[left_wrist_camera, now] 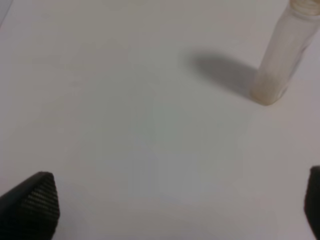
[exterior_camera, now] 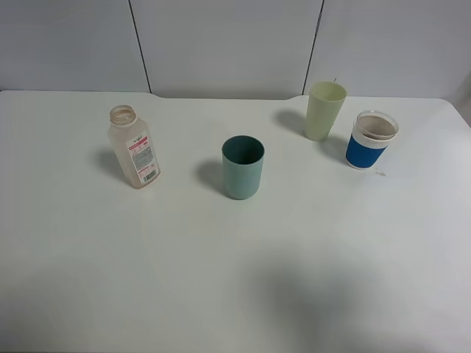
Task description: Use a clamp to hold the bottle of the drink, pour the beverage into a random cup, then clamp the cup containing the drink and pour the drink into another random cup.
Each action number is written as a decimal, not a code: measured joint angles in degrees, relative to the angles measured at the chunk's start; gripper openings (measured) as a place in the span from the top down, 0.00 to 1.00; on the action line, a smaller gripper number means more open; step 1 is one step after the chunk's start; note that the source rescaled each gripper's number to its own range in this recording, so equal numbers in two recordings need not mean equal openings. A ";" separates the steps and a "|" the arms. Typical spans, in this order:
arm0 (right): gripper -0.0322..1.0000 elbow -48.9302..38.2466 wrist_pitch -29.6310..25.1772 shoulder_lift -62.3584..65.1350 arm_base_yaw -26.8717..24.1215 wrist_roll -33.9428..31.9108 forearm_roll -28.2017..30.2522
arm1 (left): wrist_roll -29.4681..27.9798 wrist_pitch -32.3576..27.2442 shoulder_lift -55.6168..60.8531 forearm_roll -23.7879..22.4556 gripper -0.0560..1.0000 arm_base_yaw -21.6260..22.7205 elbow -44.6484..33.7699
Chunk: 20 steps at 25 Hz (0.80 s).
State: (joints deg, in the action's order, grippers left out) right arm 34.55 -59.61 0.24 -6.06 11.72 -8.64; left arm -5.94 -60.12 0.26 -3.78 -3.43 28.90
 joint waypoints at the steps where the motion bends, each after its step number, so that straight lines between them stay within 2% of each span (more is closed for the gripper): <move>1: 0.00 -1.46 -0.51 0.00 0.23 0.20 0.14 | 0.00 0.00 0.00 0.00 0.00 0.00 0.00; 5: 0.00 -5.57 -1.89 0.00 0.63 0.32 1.52 | 0.00 0.00 0.00 0.00 0.00 0.00 0.00; 20: 0.00 -5.63 -1.52 0.00 1.72 -4.10 4.61 | 0.00 0.00 0.00 0.00 0.00 0.00 0.00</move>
State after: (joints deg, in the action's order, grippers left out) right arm 28.92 -61.13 0.24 -4.35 7.62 -4.03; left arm -5.94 -60.12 0.26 -3.78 -3.43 28.90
